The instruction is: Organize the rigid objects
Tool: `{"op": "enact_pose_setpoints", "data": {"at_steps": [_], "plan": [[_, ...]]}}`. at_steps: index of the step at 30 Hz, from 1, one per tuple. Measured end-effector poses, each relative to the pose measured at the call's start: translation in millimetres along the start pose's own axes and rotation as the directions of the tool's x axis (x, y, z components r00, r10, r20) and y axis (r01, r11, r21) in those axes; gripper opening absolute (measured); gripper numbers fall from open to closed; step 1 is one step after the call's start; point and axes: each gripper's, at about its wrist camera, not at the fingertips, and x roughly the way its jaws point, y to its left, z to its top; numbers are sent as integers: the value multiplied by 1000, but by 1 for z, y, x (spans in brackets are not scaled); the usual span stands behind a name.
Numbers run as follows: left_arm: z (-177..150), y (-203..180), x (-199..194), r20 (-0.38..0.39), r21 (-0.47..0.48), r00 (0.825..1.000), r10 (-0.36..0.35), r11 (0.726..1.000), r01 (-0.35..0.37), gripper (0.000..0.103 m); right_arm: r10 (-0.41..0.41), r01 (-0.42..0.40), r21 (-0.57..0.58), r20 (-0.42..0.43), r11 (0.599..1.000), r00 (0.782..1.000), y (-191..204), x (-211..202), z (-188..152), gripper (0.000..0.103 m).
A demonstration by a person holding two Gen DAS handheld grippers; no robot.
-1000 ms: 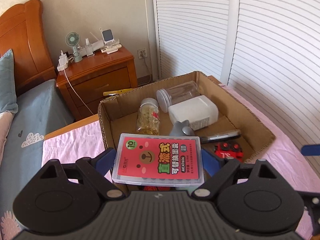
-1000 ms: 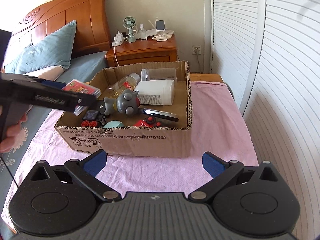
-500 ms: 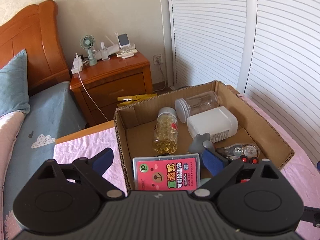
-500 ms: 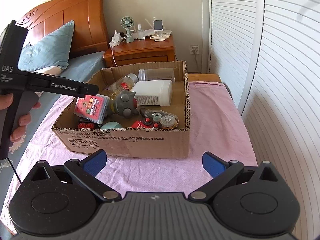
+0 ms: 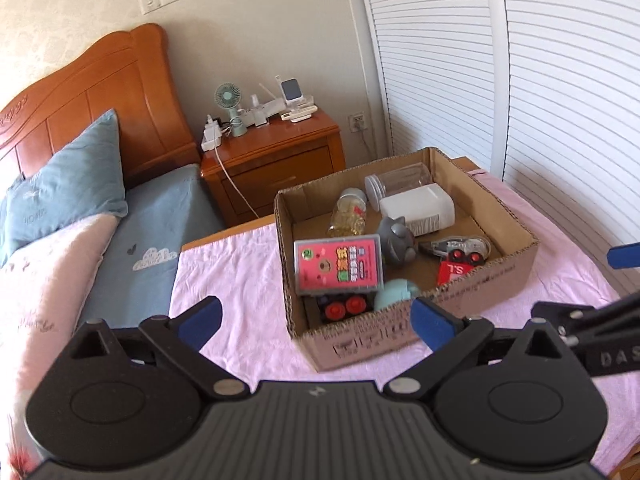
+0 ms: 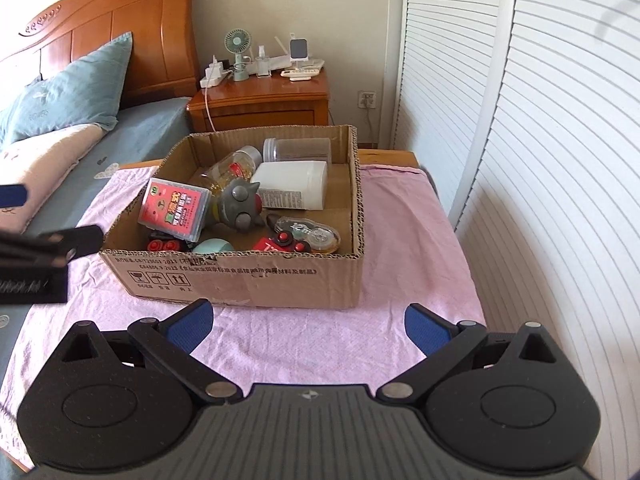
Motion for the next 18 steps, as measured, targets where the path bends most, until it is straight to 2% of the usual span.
{"op": "enact_pose_setpoints", "data": {"at_steps": [9,18], "plan": [[-21,0,-13,-55,-149,998,-8,989,-1,100,-16,15,15,12,1000,1000,0,-20,-7,103],[-26,-6,-16,-70,-147,997,-11,989,1,100,-7,7,19,14,1000,1000,2,-24,-10,103]]}}
